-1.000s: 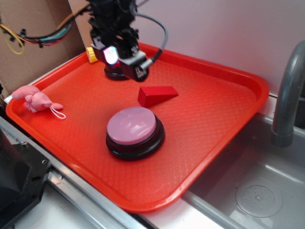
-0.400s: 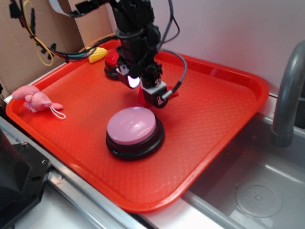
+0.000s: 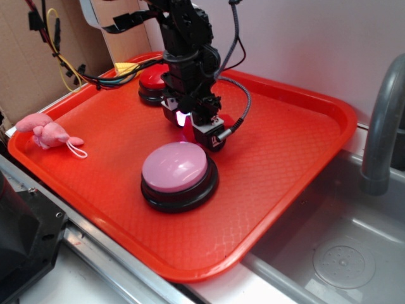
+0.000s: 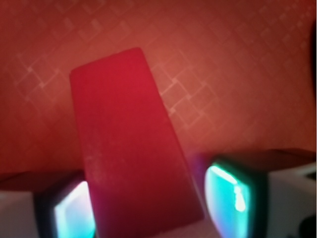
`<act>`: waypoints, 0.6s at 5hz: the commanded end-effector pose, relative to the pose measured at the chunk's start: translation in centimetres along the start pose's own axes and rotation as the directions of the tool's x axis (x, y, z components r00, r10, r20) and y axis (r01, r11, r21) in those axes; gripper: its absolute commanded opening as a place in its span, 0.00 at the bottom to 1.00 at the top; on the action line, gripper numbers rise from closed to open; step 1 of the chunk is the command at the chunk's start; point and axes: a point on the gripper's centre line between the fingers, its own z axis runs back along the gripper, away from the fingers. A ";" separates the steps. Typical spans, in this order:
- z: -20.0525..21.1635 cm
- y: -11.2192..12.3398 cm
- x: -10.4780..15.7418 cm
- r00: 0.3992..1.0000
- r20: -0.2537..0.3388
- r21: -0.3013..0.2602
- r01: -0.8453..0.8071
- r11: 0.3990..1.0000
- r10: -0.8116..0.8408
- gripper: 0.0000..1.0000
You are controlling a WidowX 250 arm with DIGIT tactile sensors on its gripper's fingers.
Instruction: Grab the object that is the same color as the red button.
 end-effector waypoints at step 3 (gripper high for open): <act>9.7 2.5 -2.1 0.985 0.098 -0.039 -0.140 0.989 0.143 0.00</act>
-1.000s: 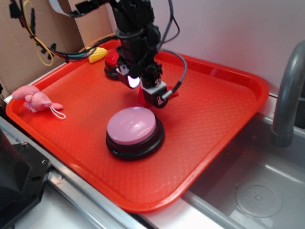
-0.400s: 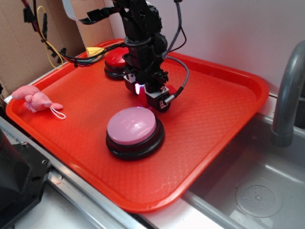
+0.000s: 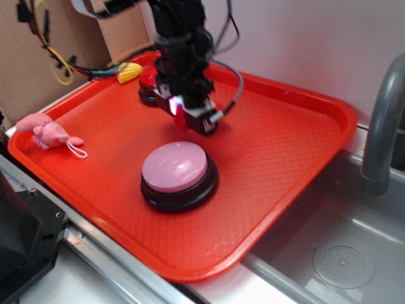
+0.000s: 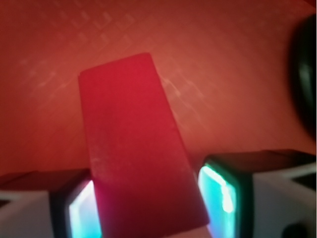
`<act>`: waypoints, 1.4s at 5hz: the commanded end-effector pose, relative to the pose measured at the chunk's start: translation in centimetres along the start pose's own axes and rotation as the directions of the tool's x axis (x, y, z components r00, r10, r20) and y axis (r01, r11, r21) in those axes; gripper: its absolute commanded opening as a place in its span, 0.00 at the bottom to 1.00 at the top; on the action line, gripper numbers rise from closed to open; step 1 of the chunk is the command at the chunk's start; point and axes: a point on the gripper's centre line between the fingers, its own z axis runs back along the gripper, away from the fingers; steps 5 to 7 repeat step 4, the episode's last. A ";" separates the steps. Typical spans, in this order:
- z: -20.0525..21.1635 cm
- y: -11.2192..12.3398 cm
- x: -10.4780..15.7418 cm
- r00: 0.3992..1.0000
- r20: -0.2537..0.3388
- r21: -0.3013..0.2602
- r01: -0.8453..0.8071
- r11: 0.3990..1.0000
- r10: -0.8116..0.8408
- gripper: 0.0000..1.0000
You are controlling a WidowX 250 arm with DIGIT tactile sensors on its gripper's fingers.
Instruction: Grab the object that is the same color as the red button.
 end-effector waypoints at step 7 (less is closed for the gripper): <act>10.1 3.4 -7.2 0.972 0.159 0.052 -0.182 0.982 0.172 0.00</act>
